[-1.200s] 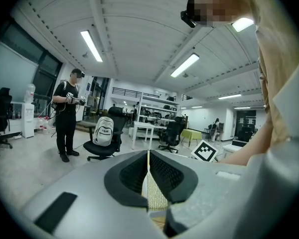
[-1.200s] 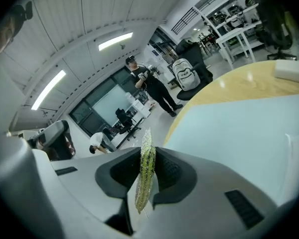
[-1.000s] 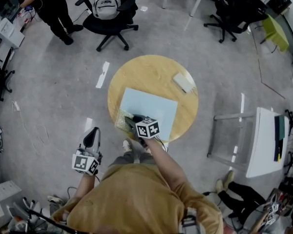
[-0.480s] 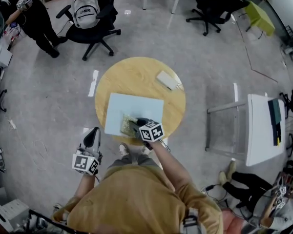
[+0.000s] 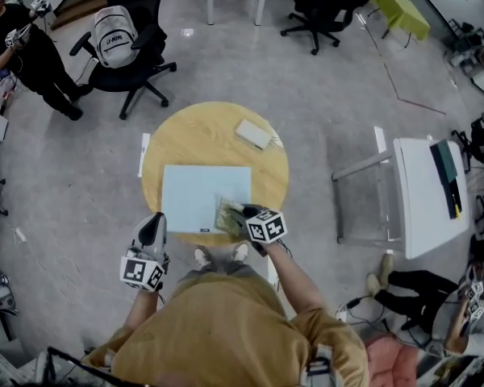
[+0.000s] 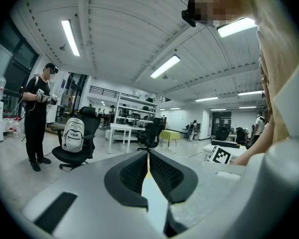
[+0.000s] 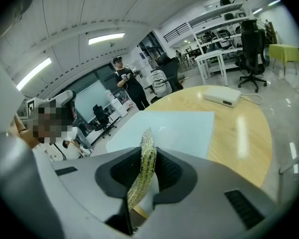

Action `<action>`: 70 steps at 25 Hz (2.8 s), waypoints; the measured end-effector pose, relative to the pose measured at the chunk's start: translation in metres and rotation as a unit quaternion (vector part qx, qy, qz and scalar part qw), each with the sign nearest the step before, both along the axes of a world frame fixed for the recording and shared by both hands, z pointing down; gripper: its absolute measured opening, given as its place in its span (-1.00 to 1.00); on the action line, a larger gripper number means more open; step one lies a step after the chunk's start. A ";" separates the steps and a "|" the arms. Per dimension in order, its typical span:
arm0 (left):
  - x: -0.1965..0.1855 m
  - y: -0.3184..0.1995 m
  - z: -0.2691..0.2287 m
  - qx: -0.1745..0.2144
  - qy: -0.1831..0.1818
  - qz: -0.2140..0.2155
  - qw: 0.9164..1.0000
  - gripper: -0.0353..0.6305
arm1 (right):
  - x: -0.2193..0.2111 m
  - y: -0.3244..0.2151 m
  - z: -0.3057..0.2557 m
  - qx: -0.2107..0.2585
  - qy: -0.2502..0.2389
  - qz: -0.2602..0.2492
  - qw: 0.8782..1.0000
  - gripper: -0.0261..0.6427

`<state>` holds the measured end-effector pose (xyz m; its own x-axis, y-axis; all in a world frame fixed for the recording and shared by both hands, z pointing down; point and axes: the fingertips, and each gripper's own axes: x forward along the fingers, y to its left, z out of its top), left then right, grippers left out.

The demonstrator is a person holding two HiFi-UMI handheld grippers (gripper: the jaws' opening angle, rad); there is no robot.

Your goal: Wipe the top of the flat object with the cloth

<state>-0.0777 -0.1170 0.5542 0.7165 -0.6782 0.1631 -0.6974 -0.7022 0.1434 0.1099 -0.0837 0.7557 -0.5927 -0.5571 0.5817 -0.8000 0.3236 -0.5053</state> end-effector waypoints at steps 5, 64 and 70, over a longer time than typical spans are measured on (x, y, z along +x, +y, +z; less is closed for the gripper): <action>0.007 0.000 -0.004 0.003 0.000 0.006 1.000 -0.85 | 0.036 0.017 0.005 -0.008 0.016 0.024 1.000 -0.73; -0.059 -0.013 0.001 -0.014 -0.021 -0.117 0.993 -0.85 | -0.090 -0.168 0.000 0.022 0.022 -0.131 0.991 -0.73; -0.016 -0.009 -0.009 -0.006 -0.017 -0.070 0.997 -0.85 | -0.009 -0.144 -0.007 0.024 0.048 -0.079 0.995 -0.73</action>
<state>-0.0934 -0.1263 0.5454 0.6096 -0.7687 0.1937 -0.7925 -0.5969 0.1252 0.1013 -0.2277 0.7489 -0.6178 -0.4904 0.6147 -0.7813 0.4714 -0.4092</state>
